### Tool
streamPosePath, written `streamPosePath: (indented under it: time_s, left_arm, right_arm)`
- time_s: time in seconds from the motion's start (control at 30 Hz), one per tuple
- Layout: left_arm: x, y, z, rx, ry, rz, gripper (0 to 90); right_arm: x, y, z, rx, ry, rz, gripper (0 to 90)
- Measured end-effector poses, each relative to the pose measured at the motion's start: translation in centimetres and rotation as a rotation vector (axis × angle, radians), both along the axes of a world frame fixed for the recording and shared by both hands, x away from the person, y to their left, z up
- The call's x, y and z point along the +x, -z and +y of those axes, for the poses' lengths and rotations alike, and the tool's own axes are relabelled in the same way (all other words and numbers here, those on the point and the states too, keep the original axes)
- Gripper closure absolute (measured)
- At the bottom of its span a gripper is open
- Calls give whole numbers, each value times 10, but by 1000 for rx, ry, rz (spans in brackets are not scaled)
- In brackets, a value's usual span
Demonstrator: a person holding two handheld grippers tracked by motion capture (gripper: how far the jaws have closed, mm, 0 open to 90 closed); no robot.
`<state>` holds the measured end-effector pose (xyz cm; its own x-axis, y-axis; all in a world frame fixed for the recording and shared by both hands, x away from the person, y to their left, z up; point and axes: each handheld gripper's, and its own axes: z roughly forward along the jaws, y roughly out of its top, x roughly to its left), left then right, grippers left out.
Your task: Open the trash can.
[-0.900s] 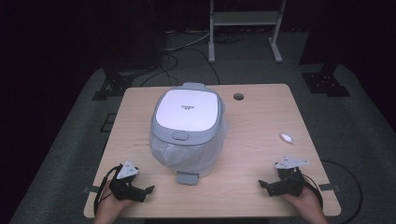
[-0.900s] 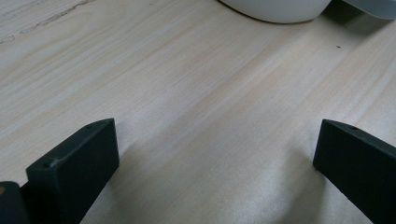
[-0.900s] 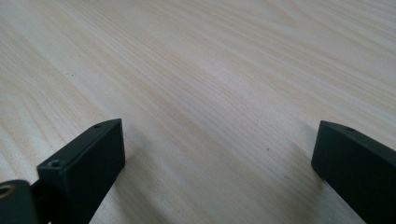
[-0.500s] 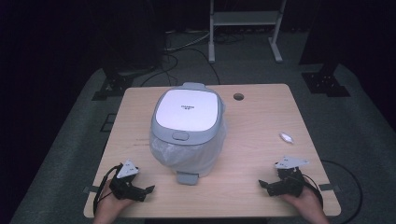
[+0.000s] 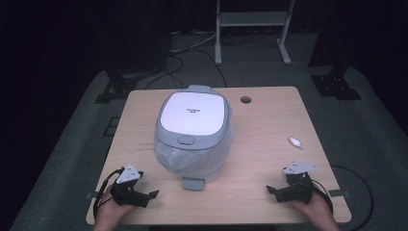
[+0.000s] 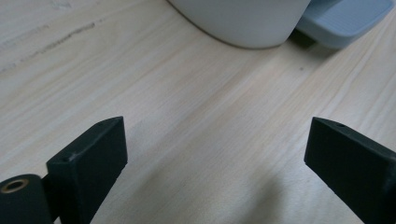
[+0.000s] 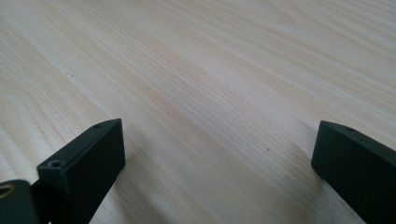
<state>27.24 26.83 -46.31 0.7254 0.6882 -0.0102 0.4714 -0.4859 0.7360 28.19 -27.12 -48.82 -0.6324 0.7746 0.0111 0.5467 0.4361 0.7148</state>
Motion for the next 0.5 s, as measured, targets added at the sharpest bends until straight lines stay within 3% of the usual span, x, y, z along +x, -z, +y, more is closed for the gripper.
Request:
streamPosePath:
  time_s: [0.17, 0.4, 0.5]
  left_arm:
    - [-6, -12, 3, -36, 15, -18, 99]
    - [-8, -21, 4, -51, 30, -20, 159]
    - [-9, -25, 5, -56, 35, -18, 225]
  right_arm:
    - [-1, 0, 0, 0, -3, 0, 17]
    - [-1, 0, 0, 0, -3, 0, 17]
    - [-1, 0, 0, -1, -3, 0, 17]
